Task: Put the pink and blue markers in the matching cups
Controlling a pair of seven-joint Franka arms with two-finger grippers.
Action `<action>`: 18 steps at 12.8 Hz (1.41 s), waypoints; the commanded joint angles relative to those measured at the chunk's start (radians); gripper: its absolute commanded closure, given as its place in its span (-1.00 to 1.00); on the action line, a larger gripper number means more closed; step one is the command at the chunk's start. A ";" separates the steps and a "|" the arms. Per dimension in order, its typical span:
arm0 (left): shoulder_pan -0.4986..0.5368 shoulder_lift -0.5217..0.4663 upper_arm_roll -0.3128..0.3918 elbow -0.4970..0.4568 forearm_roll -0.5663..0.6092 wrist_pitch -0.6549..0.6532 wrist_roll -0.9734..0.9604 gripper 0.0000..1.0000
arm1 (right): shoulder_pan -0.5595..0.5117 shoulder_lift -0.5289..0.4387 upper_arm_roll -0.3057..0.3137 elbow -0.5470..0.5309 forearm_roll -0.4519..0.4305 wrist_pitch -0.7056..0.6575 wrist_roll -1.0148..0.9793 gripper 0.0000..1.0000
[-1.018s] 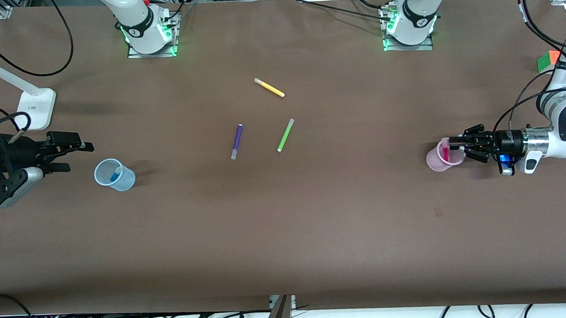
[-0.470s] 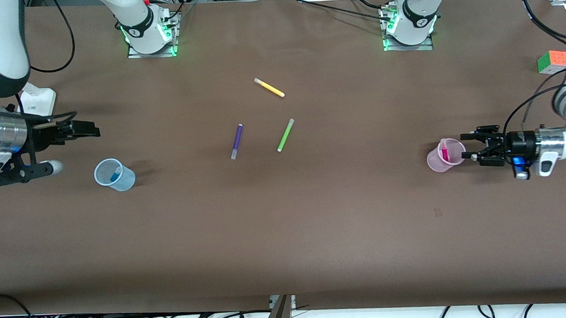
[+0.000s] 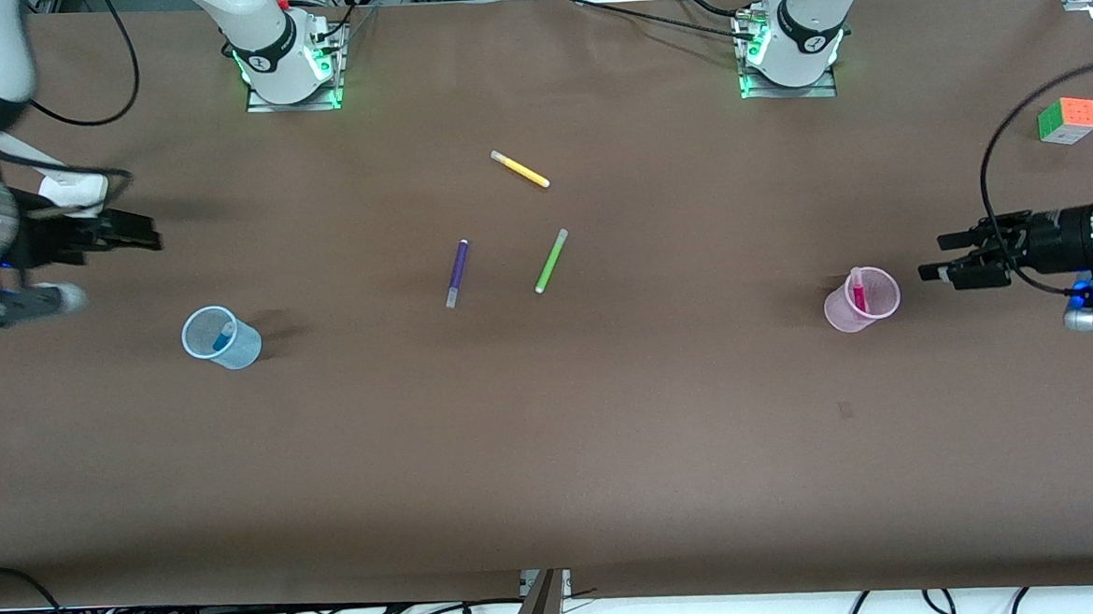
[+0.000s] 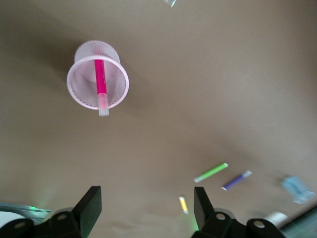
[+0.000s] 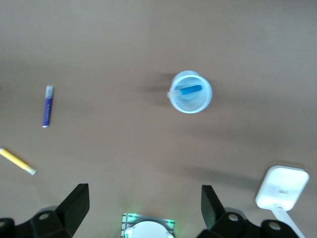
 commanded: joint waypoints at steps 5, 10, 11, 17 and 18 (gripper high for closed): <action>-0.004 -0.188 -0.267 -0.022 0.333 -0.012 -0.038 -0.73 | -0.119 -0.193 0.092 -0.222 -0.051 0.081 0.003 -1.00; -0.004 -0.186 -0.320 0.025 0.378 -0.018 -0.024 -1.00 | -0.119 -0.238 0.114 -0.268 -0.057 0.072 0.026 -1.00; -0.004 -0.185 -0.320 0.027 0.378 -0.018 -0.020 -1.00 | -0.119 -0.236 0.115 -0.268 -0.057 0.072 0.049 -1.00; -0.021 -0.180 -0.323 0.029 0.376 -0.014 -0.023 -1.00 | -0.119 -0.186 0.109 -0.206 -0.057 0.059 0.061 -1.00; -0.023 -0.179 -0.323 0.027 0.378 -0.012 -0.023 -1.00 | -0.121 -0.186 0.108 -0.203 -0.057 0.058 0.061 -1.00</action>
